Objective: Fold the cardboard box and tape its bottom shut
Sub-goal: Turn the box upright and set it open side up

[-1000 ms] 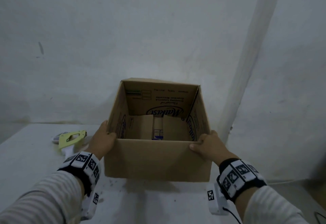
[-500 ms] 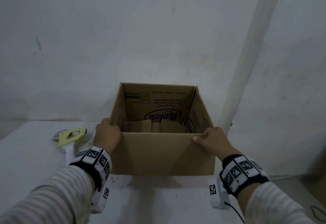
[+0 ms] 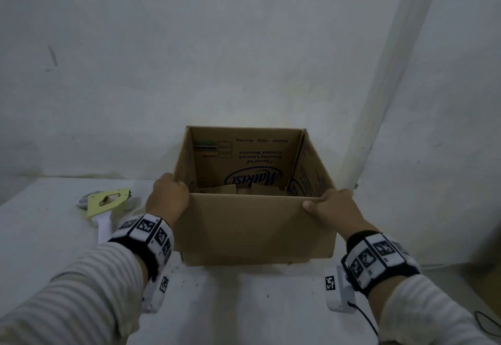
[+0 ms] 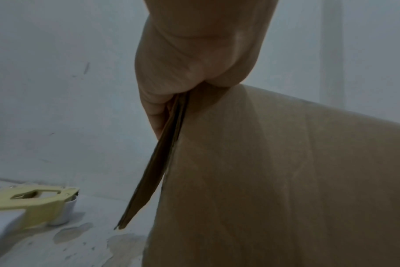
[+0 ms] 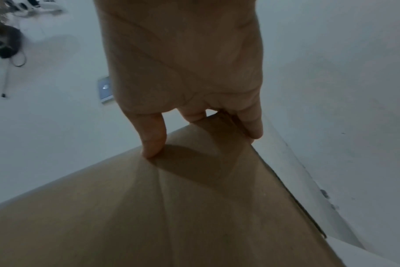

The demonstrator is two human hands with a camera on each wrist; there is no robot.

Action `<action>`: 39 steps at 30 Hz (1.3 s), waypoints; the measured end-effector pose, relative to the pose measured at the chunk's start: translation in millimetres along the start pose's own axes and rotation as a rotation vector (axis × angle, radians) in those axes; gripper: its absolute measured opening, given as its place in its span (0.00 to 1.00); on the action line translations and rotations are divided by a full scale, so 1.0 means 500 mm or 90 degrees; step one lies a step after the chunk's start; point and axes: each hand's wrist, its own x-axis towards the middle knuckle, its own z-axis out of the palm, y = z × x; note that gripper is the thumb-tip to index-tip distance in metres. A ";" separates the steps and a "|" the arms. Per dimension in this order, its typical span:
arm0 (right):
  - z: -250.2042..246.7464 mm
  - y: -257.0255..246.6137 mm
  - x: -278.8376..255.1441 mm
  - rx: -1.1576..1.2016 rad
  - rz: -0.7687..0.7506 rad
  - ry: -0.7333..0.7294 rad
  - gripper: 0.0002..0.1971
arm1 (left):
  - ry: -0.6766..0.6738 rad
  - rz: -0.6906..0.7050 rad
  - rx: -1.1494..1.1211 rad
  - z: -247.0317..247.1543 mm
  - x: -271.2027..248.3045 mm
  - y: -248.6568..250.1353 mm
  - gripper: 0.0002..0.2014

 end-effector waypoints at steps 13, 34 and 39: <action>0.036 -0.032 0.030 -0.015 -0.041 -0.024 0.32 | 0.003 0.033 0.002 -0.015 0.010 -0.020 0.12; 0.060 -0.043 0.106 0.051 -0.066 0.083 0.26 | -0.046 0.054 0.091 0.025 0.134 0.028 0.15; 0.068 -0.062 0.131 0.070 -0.095 0.106 0.24 | -0.029 0.041 0.064 0.036 0.178 0.014 0.15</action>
